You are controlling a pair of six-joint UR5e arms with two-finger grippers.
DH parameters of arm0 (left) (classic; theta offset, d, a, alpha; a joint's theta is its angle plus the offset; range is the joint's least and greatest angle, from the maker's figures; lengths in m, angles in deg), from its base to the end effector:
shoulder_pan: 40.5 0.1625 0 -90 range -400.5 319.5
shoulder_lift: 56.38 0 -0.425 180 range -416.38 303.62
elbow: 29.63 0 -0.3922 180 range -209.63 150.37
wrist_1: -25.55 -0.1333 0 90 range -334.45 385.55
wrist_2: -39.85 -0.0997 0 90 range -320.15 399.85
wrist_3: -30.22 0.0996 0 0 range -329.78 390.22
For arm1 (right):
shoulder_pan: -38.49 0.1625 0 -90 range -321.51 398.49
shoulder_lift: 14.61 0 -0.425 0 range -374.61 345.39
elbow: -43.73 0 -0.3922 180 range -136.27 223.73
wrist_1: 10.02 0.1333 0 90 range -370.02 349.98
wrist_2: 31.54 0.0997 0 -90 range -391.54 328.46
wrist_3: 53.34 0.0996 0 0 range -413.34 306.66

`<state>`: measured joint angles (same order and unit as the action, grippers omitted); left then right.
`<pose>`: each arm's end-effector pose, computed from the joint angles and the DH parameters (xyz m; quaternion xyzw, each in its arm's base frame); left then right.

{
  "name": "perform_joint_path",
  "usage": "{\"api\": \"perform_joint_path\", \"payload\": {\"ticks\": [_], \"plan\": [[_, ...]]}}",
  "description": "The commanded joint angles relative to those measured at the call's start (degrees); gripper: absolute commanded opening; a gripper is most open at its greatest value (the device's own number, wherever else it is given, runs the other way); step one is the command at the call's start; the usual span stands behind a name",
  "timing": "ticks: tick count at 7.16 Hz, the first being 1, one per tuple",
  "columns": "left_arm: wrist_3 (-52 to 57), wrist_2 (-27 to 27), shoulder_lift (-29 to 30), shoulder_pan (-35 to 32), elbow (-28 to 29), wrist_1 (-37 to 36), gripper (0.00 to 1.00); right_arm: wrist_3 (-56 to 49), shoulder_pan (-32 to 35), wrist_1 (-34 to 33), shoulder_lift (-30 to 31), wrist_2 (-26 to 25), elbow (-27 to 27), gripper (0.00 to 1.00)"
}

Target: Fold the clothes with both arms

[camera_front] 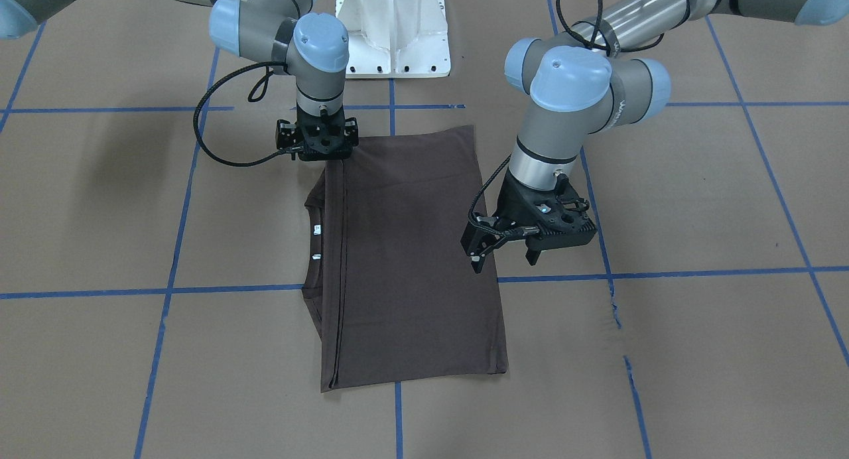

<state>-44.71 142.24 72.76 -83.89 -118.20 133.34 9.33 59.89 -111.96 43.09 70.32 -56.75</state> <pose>0.4428 -0.5726 0.2252 0.1427 0.4506 -0.1665 0.8654 -0.5645 -0.3424 0.2879 0.0184 -0.2820 -0.0770 0.9561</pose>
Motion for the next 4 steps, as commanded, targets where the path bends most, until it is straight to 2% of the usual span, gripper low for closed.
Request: {"api": "perform_joint_path", "payload": {"ticks": [1, 4], "plan": [[-0.21, 0.44, 0.06, 0.05, -0.03, -0.03, 1.0, -1.24, 0.13, -3.42, 1.17, -0.09, -2.87, 1.0], [-0.3, 0.7, 0.06, 0.23, 0.06, 0.23, 1.0, -1.24, 0.22, -3.44, 3.37, -0.52, -3.06, 1.0]]}}
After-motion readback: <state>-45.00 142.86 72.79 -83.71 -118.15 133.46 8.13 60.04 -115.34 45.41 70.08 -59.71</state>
